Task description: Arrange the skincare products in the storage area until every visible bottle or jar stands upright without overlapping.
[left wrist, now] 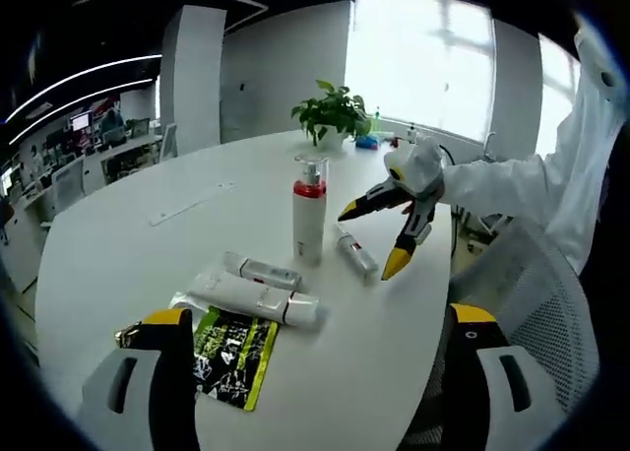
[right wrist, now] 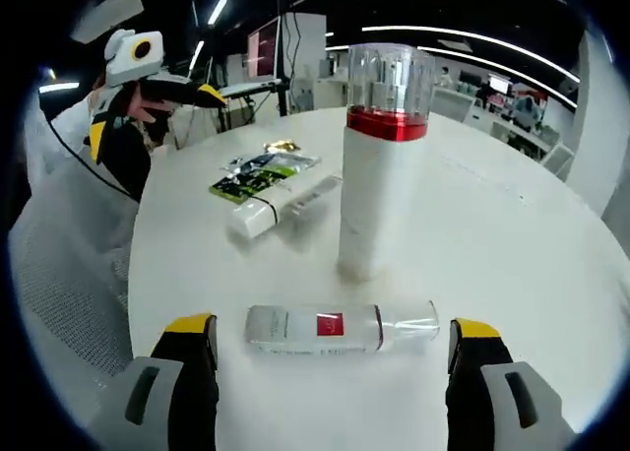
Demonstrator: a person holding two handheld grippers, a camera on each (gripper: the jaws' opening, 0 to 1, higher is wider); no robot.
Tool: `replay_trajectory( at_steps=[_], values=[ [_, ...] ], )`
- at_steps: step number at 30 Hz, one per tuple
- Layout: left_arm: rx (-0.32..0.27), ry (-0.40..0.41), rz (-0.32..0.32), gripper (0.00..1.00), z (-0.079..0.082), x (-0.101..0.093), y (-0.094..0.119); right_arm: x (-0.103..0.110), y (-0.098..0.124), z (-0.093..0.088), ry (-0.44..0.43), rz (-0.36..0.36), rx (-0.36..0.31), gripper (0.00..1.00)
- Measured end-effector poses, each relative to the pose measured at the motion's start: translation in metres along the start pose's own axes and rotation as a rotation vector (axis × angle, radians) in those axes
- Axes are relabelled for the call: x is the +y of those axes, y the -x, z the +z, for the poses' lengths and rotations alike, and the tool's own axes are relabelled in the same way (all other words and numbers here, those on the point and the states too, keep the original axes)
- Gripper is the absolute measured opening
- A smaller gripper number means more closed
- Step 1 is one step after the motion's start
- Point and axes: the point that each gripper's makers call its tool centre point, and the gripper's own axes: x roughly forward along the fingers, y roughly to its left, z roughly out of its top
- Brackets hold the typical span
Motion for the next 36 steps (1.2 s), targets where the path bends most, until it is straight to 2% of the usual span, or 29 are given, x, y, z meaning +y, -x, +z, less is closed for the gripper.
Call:
replay_trajectory(
  at_steps=[10, 16, 21, 25, 33, 36],
  values=[
    [0.005, 0.039, 0.022, 0.99, -0.008, -0.001, 0.001, -0.002, -0.012, -0.003, -0.012, 0.009, -0.030, 1.00],
    [0.013, 0.048, 0.025, 0.99, -0.012, -0.004, 0.002, -0.007, -0.016, 0.003, -0.011, -0.004, -0.073, 0.99],
    [0.004, 0.071, 0.020, 0.99, -0.012, -0.003, 0.003, -0.006, -0.020, 0.001, -0.006, 0.002, -0.056, 0.98],
    [0.011, 0.066, 0.019, 0.99, -0.014, -0.002, 0.003, -0.010, -0.020, 0.002, 0.001, -0.013, -0.059, 0.92],
    [0.019, 0.069, 0.007, 0.99, -0.017, -0.003, 0.000, -0.005, -0.018, 0.000, 0.031, -0.014, -0.056, 0.89],
    [0.017, 0.074, -0.015, 0.99, -0.016, -0.008, -0.002, -0.002, -0.016, 0.000, 0.028, -0.014, -0.060, 0.88]
  ],
)
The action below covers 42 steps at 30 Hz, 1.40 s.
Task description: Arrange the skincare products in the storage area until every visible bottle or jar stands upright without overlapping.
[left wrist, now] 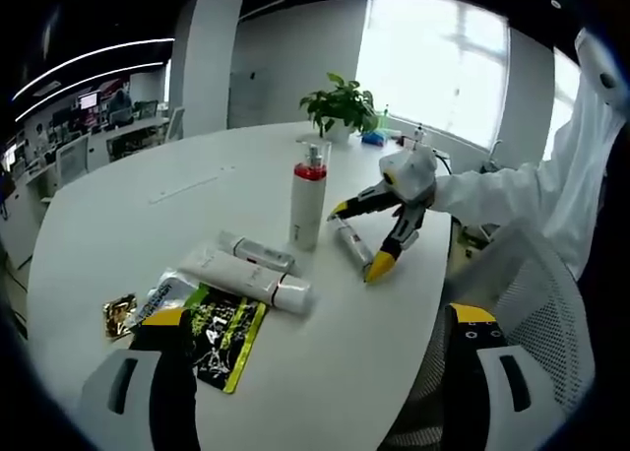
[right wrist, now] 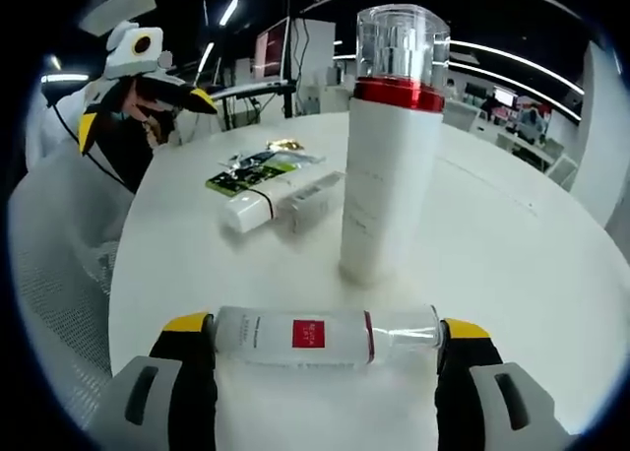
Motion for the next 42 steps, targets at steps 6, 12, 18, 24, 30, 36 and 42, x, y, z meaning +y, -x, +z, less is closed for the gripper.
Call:
replay_trajectory(
  at_steps=[6, 12, 18, 24, 30, 36, 42],
  values=[
    [0.006, -0.001, -0.033, 0.99, 0.001, -0.003, -0.008, 0.006, 0.004, 0.002, 0.048, -0.014, -0.013, 0.87],
    [-0.009, 0.038, -0.099, 0.99, 0.008, -0.013, -0.020, 0.009, 0.011, 0.008, 0.148, -0.045, -0.025, 0.87],
    [-0.017, 0.093, -0.132, 0.94, 0.013, -0.022, -0.033, 0.017, 0.024, 0.020, 0.233, -0.070, -0.050, 0.86],
    [-0.023, 0.119, -0.174, 0.89, 0.019, -0.030, -0.049, 0.029, 0.033, 0.030, 0.304, -0.071, -0.064, 0.86],
    [-0.057, 0.200, -0.239, 0.86, 0.029, -0.039, -0.060, 0.036, 0.053, 0.049, 0.329, -0.085, -0.119, 0.86],
    [-0.103, 0.286, -0.311, 0.85, 0.043, -0.049, -0.060, 0.042, 0.078, 0.074, 0.367, -0.101, -0.171, 0.86],
    [-0.178, 0.378, -0.351, 0.84, 0.059, -0.049, -0.059, 0.057, 0.100, 0.102, 0.414, -0.097, -0.222, 0.86]
  ],
)
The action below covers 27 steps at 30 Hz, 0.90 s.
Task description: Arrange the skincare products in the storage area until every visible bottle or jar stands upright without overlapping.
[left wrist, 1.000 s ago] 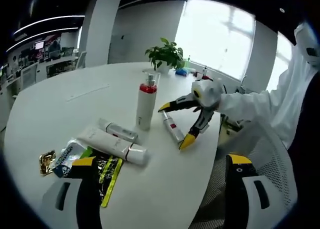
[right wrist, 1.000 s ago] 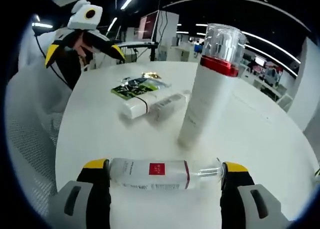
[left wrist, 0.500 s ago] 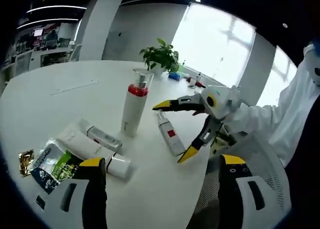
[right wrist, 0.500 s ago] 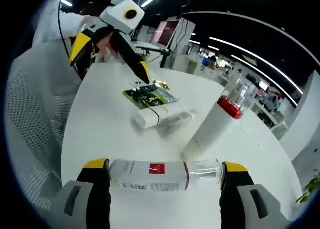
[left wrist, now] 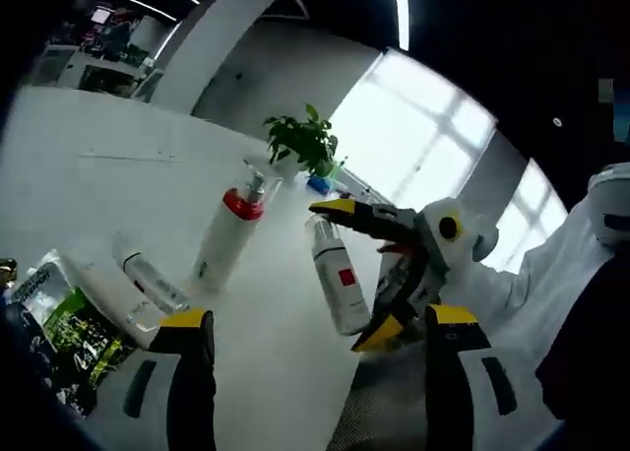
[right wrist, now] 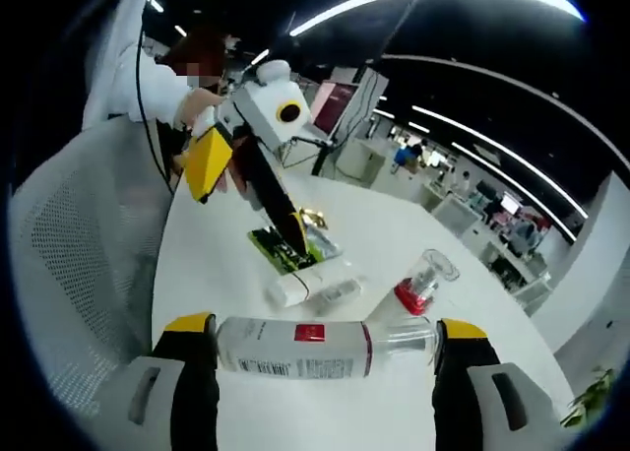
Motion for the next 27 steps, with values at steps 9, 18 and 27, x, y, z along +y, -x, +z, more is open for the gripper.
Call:
replay_trajectory(
  at_steps=[9, 18, 27],
  values=[
    [-0.060, 0.058, -0.066, 0.71, 0.012, -0.014, -0.009, 0.012, -0.007, 0.038, 0.058, 0.051, -0.090, 0.86],
    [-0.066, 0.073, -0.097, 0.53, 0.014, -0.024, -0.008, 0.031, -0.016, 0.065, 0.120, 0.131, -0.143, 0.85],
    [-0.029, 0.111, -0.180, 0.39, 0.009, -0.042, -0.002, 0.047, -0.016, 0.081, 0.191, 0.194, -0.173, 0.85]
  ],
)
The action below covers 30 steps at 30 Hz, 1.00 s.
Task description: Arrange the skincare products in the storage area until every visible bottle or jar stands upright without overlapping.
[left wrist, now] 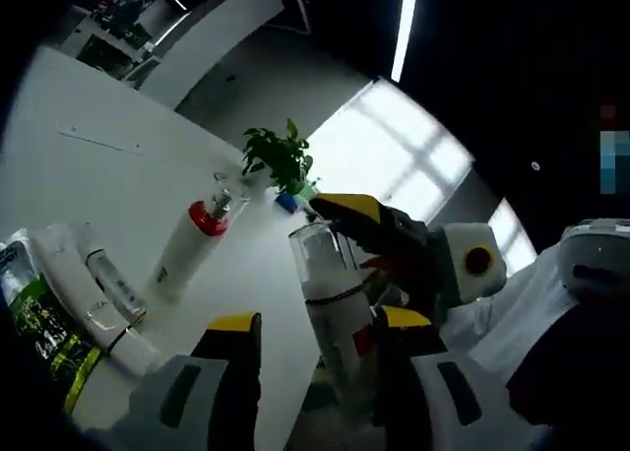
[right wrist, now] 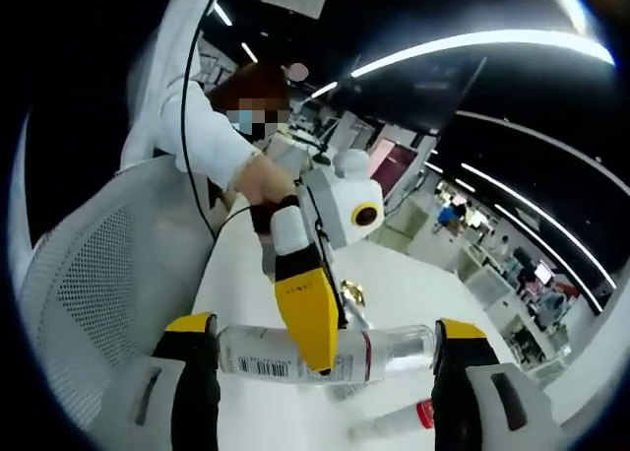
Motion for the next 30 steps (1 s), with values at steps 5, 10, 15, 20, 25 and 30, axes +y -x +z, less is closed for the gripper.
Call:
replay_trajectory(
  at_steps=[5, 10, 15, 20, 25, 30],
  values=[
    [0.005, 0.010, -0.031, 0.31, -0.002, -0.007, 0.001, 0.004, 0.001, 0.003, 0.022, 0.017, -0.007, 0.85],
    [-0.001, 0.031, -0.070, 0.30, -0.002, -0.014, -0.001, 0.008, 0.002, 0.009, 0.013, 0.036, -0.037, 0.85],
    [0.001, 0.033, -0.078, 0.21, -0.004, -0.016, -0.002, 0.008, 0.000, 0.005, 0.037, 0.036, -0.016, 0.85],
    [0.005, 0.037, -0.080, 0.20, -0.005, -0.019, -0.001, 0.009, -0.001, 0.007, 0.032, 0.040, -0.025, 0.85],
    [0.018, 0.075, -0.061, 0.19, -0.007, -0.017, 0.000, 0.011, -0.003, 0.005, 0.052, 0.039, -0.017, 0.85],
    [-0.014, 0.084, -0.010, 0.18, -0.001, -0.009, 0.001, 0.006, -0.005, 0.002, 0.052, 0.030, -0.008, 0.86]
  ],
)
